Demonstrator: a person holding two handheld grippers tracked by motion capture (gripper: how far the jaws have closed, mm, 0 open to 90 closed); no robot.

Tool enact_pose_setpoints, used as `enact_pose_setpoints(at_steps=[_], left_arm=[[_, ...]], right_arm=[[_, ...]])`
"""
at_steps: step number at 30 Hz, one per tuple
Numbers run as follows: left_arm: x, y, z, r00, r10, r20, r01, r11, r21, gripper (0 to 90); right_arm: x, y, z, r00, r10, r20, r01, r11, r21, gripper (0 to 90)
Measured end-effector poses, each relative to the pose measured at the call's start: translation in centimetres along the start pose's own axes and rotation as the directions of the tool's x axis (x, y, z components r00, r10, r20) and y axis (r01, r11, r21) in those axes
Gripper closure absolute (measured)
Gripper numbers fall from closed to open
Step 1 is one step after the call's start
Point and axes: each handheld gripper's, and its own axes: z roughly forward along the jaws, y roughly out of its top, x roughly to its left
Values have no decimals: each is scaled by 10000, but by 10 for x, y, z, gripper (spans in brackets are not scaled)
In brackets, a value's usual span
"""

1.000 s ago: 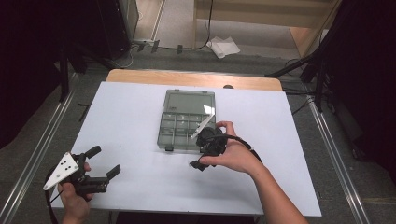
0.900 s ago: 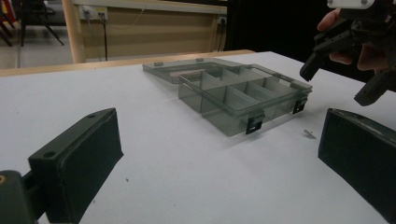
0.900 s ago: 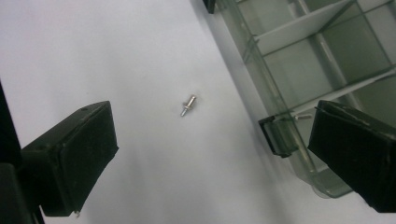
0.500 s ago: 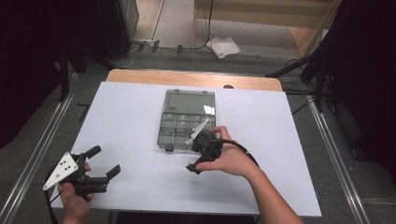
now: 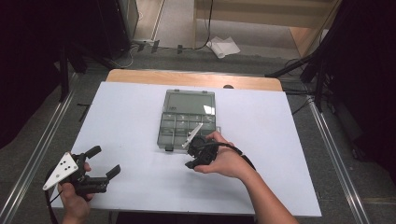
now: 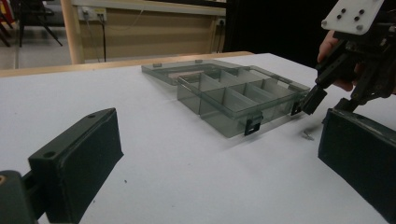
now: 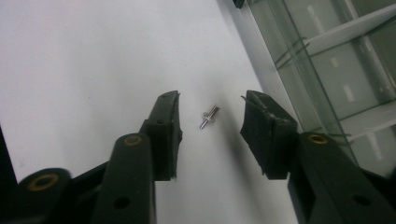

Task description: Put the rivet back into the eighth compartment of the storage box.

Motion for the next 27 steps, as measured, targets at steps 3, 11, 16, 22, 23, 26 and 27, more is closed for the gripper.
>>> enact_pose_setpoints(at_steps=[3,11,16,22,23,26,27], left_arm=[[0,0,0,10000,-7,12,7,10000,0,0],[0,0,1,10000,16,26,-16,10000,23,0],[0,0,1,10000,21,41,-21,10000,17,0],[0,0,1,10000,20,24,-20,10000,23,0],[0,0,1,10000,8,25,-8,10000,7,0],[0,0,1,10000,23,20,-23,10000,28,0],[0,0,1,10000,19,20,-19,10000,31,0]], right_arm=[[-3,0,5,9998,200,-30,-200,9998,92,649],[-7,2,11,9994,321,-144,-318,9993,192,716],[-7,2,15,9989,339,-311,-333,9992,207,751],[-6,2,21,9985,384,-386,-370,9987,354,771],[-6,2,22,9985,366,-406,-350,9986,398,778],[-5,1,24,9985,353,-424,-332,9983,481,805],[-5,1,24,9988,329,-367,-313,9986,435,823]])
